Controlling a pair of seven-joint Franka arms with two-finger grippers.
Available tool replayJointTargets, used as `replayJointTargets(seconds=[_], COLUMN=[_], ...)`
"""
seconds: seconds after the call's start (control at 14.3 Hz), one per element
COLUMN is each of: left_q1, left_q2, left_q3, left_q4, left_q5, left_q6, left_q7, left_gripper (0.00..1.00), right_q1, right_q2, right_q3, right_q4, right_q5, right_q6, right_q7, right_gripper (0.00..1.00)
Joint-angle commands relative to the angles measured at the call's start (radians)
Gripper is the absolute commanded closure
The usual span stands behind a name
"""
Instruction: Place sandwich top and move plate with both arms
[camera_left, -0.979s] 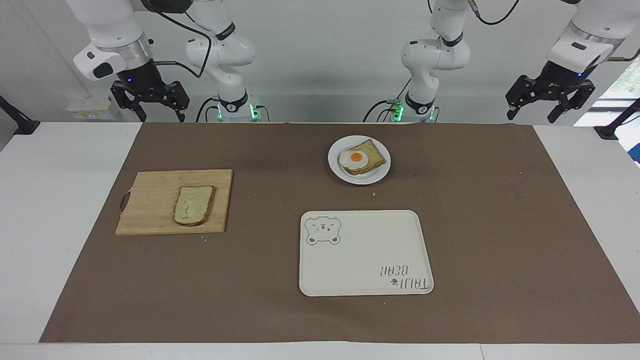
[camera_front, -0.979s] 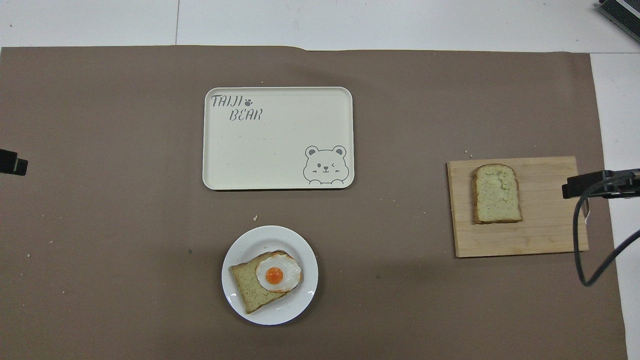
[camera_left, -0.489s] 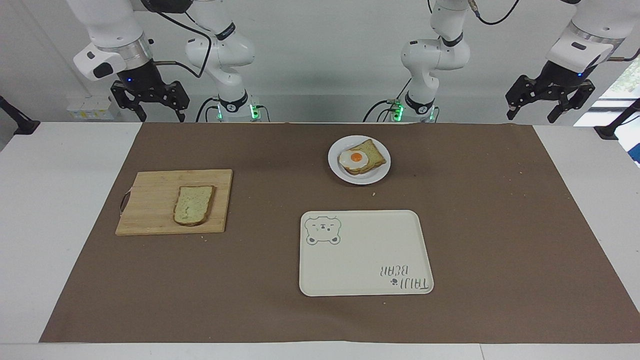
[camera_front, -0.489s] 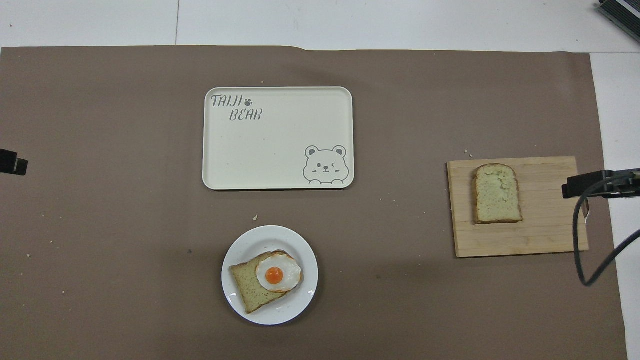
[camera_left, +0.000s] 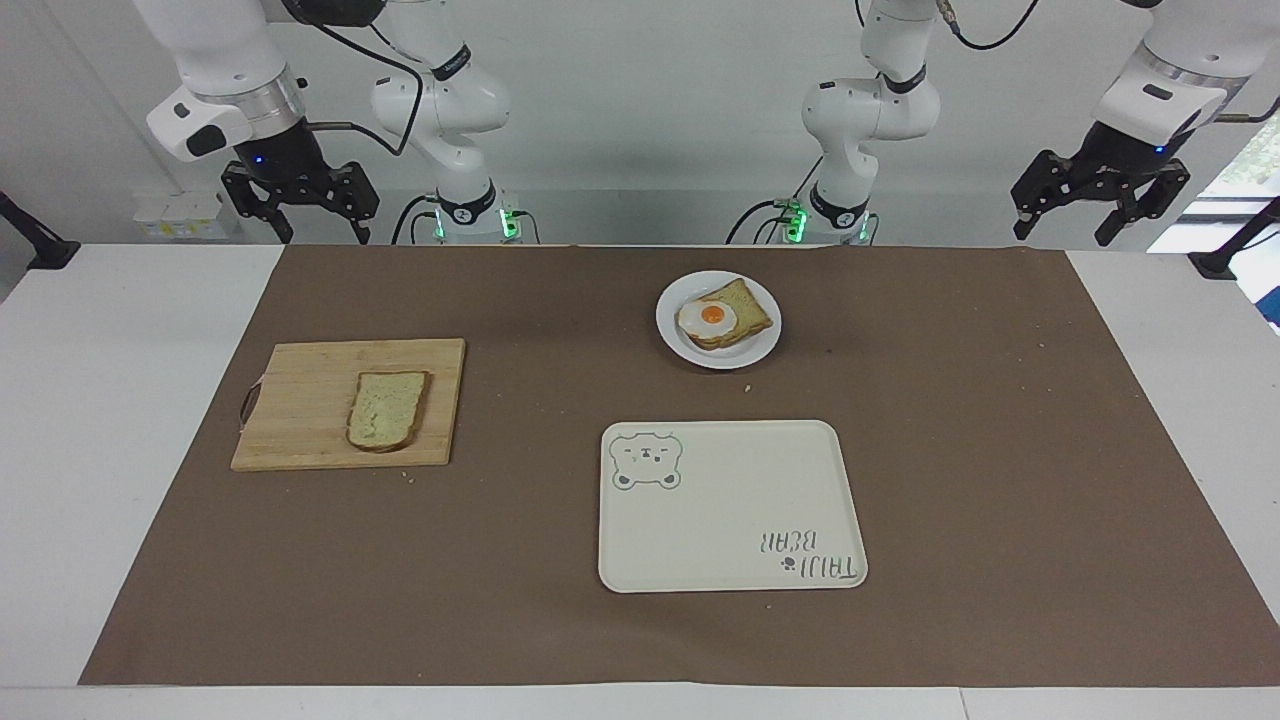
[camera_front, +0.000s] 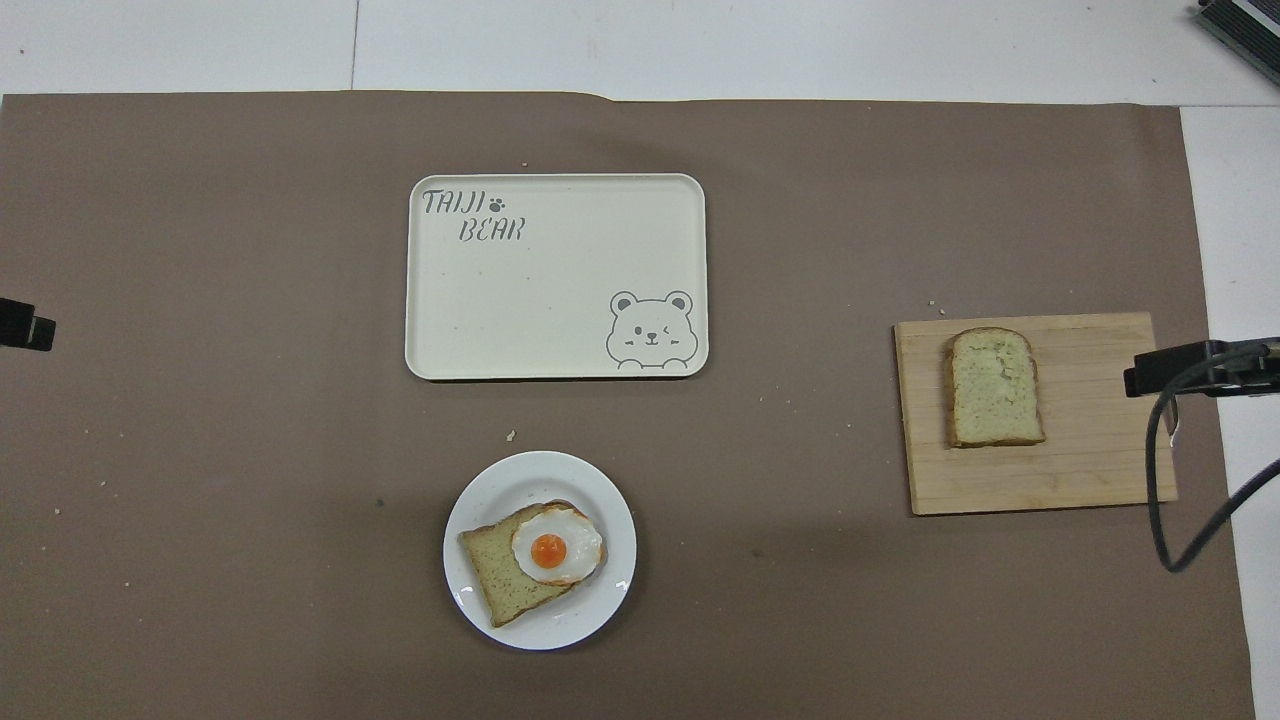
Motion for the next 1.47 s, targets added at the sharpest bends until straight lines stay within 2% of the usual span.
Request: replayJointTargets(seconds=[0.0, 0.14, 0.35, 0.49, 0.77, 0.98, 1.4], left_q1=[0.013, 0.013, 0.013, 0.013, 0.013, 0.013, 0.013], left_q2=[-0.022, -0.022, -0.022, -0.022, -0.022, -0.022, -0.022], left_q3=[-0.009, -0.009, -0.009, -0.009, -0.009, -0.009, -0.009], left_q4=[-0.022, -0.022, -0.022, -0.022, -0.022, -0.022, -0.022], left_q5=[0.009, 0.009, 0.009, 0.009, 0.009, 0.009, 0.009], left_q6=[-0.006, -0.006, -0.006, -0.006, -0.006, -0.006, -0.006], left_q7=[-0.006, -0.004, -0.006, -0.006, -0.006, -0.006, -0.004], left_gripper=[0.0, 0.0, 0.0, 0.0, 0.0, 0.0, 0.0], right_q1=[-0.008, -0.01, -0.01, -0.016, -0.023, -0.031, -0.059], right_q2=[0.002, -0.002, -0.028, -0.012, 0.003, 0.058, 0.23], right_q3=[0.005, 0.005, 0.005, 0.005, 0.005, 0.004, 0.004], right_q4=[0.003, -0.008, -0.088, -0.094, -0.166, -0.168, -0.169], right_q5=[0.019, 0.019, 0.019, 0.019, 0.021, 0.021, 0.031], right_q6=[-0.008, 0.022, 0.122, 0.127, 0.242, 0.304, 0.491], right_q7=[0.005, 0.005, 0.001, 0.001, -0.062, -0.064, -0.082], right_gripper=[0.0, 0.0, 0.0, 0.0, 0.0, 0.0, 0.0])
